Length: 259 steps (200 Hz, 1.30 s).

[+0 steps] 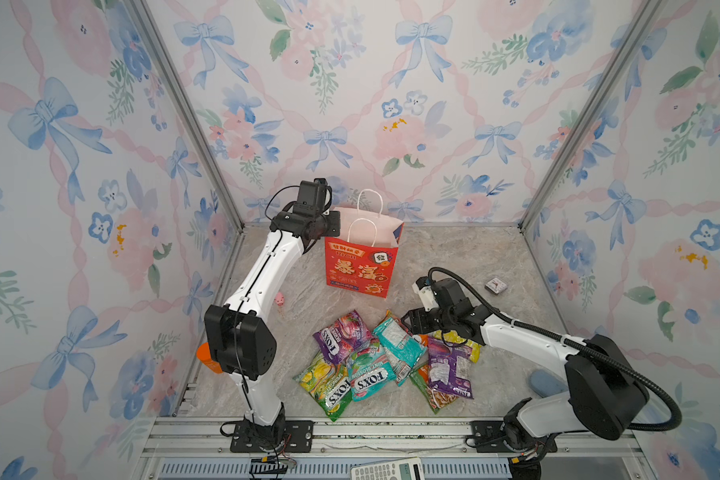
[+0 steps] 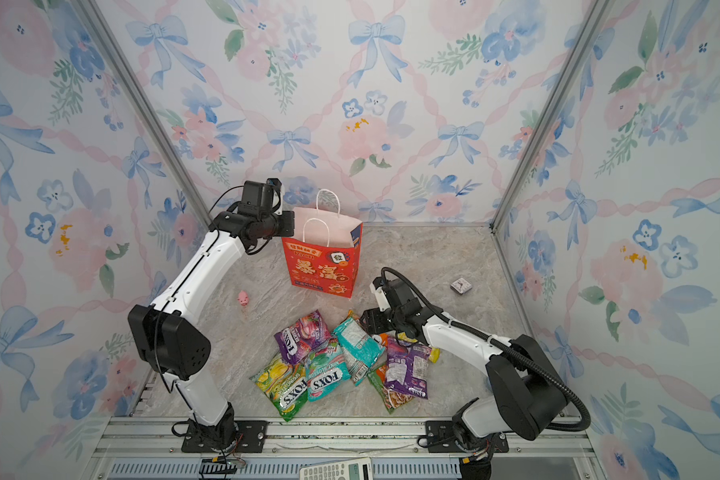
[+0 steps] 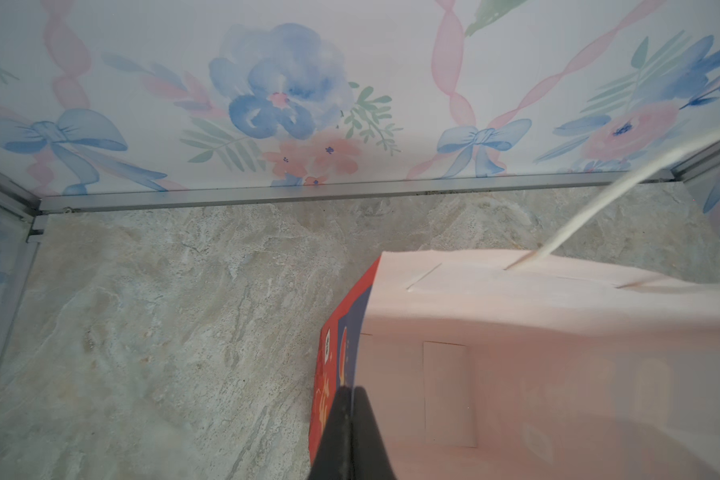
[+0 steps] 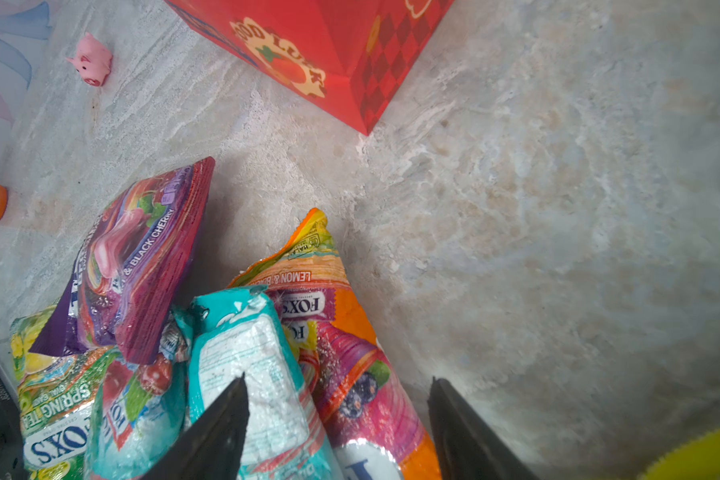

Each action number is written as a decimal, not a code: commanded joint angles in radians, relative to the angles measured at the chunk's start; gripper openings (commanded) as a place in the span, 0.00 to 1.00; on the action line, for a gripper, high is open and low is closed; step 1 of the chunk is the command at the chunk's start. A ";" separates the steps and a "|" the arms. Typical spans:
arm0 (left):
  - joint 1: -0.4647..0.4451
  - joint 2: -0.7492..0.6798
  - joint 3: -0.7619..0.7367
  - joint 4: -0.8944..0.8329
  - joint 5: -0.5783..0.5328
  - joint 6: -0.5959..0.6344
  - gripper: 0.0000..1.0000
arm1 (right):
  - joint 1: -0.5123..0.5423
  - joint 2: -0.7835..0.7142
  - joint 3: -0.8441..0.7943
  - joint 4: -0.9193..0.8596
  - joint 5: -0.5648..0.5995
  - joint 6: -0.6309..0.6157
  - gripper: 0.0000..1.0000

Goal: Place the snacks into the paper bag
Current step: 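Grip the paper bag's rim with the left gripper and pull it nearer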

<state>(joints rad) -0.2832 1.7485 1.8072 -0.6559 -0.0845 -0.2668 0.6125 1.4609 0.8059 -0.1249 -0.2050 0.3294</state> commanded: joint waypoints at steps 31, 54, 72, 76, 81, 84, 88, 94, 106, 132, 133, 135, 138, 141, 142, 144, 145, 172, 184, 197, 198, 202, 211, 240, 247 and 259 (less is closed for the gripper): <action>-0.005 -0.230 -0.249 -0.011 -0.095 -0.125 0.06 | 0.007 0.060 0.064 0.053 -0.067 -0.001 0.71; -0.005 -0.336 -0.364 -0.010 -0.102 -0.169 0.16 | -0.001 0.096 0.101 0.070 -0.100 0.005 0.71; -0.005 -0.404 -0.429 -0.011 -0.107 -0.179 0.27 | -0.011 0.124 0.131 0.087 -0.133 0.017 0.72; -0.003 -0.417 -0.439 -0.011 -0.106 -0.178 0.30 | -0.015 0.129 0.134 0.094 -0.141 0.025 0.73; -0.004 -0.434 -0.451 -0.011 -0.105 -0.177 0.33 | -0.020 0.133 0.137 0.107 -0.151 0.034 0.74; -0.004 -0.442 -0.457 -0.011 -0.103 -0.175 0.35 | -0.022 0.136 0.137 0.117 -0.157 0.041 0.74; -0.003 -0.452 -0.462 -0.011 -0.103 -0.171 0.39 | -0.027 0.140 0.138 0.127 -0.167 0.050 0.74; -0.001 -0.467 -0.468 -0.011 -0.103 -0.165 0.48 | -0.033 0.145 0.139 0.144 -0.179 0.062 0.74; 0.004 -0.495 -0.466 -0.010 -0.109 -0.151 0.59 | -0.047 0.152 0.146 0.165 -0.201 0.084 0.75; 0.023 -0.504 -0.404 -0.006 -0.117 -0.045 0.71 | -0.078 0.148 0.149 0.191 -0.244 0.122 0.74; 0.024 -0.502 -0.399 -0.007 -0.117 -0.039 0.71 | -0.079 0.147 0.148 0.191 -0.244 0.124 0.75; 0.027 -0.499 -0.392 -0.007 -0.116 -0.027 0.71 | -0.080 0.146 0.146 0.193 -0.247 0.124 0.74; 0.030 -0.492 -0.379 -0.005 -0.114 -0.008 0.71 | -0.085 0.143 0.145 0.194 -0.249 0.126 0.74; 0.033 -0.485 -0.366 -0.005 -0.111 0.008 0.71 | -0.087 0.140 0.144 0.193 -0.249 0.127 0.74; 0.035 -0.483 -0.363 -0.005 -0.111 0.014 0.71 | -0.088 0.139 0.143 0.193 -0.249 0.128 0.74; 0.038 -0.478 -0.354 -0.006 -0.111 0.025 0.71 | -0.089 0.136 0.141 0.192 -0.249 0.129 0.74; 0.039 -0.474 -0.351 -0.006 -0.111 0.030 0.71 | -0.090 0.134 0.140 0.192 -0.249 0.128 0.74; 0.085 -0.378 -0.252 -0.004 0.004 0.170 0.69 | -0.102 0.098 0.121 0.167 -0.245 0.123 0.74; 0.093 -0.329 -0.221 -0.005 0.059 0.230 0.67 | -0.103 0.079 0.106 0.158 -0.239 0.122 0.74; 0.093 -0.284 -0.194 -0.005 0.098 0.291 0.65 | -0.104 0.056 0.090 0.145 -0.231 0.119 0.73; 0.093 -0.280 -0.193 -0.006 0.100 0.297 0.65 | -0.103 0.054 0.090 0.143 -0.230 0.119 0.73; 0.094 -0.267 -0.188 -0.005 0.110 0.314 0.64 | -0.104 0.050 0.087 0.142 -0.225 0.117 0.73; 0.093 -0.240 -0.168 -0.007 0.107 0.343 0.64 | -0.104 0.035 0.079 0.132 -0.218 0.114 0.74; 0.095 -0.186 -0.145 -0.007 0.121 0.413 0.65 | -0.108 0.002 0.076 0.095 -0.198 0.096 0.74; 0.096 -0.179 -0.144 -0.007 0.128 0.428 0.65 | -0.108 -0.004 0.076 0.089 -0.193 0.092 0.73; 0.095 -0.170 -0.143 -0.007 0.133 0.452 0.66 | -0.109 -0.012 0.074 0.084 -0.191 0.091 0.73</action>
<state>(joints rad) -0.1921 1.5776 1.6314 -0.6544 0.0059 0.0837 0.5159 1.4776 0.8970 0.0036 -0.4129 0.4374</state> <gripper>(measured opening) 0.657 0.735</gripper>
